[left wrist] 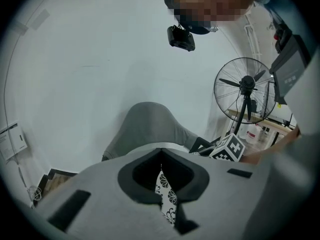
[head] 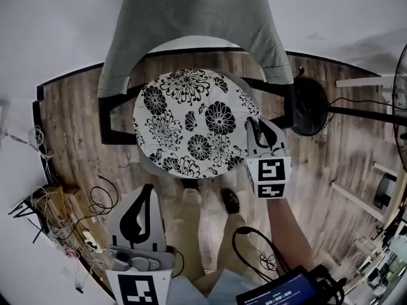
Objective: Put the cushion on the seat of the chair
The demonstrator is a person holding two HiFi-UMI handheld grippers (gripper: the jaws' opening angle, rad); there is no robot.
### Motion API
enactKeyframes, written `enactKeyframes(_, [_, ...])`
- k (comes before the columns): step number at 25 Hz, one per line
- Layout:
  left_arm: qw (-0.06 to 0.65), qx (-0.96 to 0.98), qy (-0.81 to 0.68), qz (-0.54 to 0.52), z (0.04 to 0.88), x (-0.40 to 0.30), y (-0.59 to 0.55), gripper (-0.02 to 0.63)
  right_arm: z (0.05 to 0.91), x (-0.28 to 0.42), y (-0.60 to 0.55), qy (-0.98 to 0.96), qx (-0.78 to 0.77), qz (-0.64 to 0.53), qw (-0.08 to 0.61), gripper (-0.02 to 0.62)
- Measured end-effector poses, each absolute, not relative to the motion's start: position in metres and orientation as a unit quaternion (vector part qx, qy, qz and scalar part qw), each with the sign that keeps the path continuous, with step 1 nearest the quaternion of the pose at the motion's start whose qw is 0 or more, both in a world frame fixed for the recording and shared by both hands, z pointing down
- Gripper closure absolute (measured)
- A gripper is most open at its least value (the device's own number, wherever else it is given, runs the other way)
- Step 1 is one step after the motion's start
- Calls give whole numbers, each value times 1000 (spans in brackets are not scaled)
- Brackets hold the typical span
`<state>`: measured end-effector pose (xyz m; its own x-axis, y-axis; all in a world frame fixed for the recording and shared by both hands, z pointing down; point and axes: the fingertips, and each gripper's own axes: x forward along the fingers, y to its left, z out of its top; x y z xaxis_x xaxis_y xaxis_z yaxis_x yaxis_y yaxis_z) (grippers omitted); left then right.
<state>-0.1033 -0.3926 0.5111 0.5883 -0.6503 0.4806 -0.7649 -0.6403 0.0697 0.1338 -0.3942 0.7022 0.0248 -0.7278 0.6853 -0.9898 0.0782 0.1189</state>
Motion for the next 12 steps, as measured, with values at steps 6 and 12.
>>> enactKeyframes(6, [131, 882, -399, 211, 509, -101, -390, 597, 732, 150, -382, -634, 663, 228, 325, 496])
enactKeyframes(12, [127, 885, -396, 211, 507, -98, -387, 597, 755, 158, -370, -611, 669, 254, 340, 448])
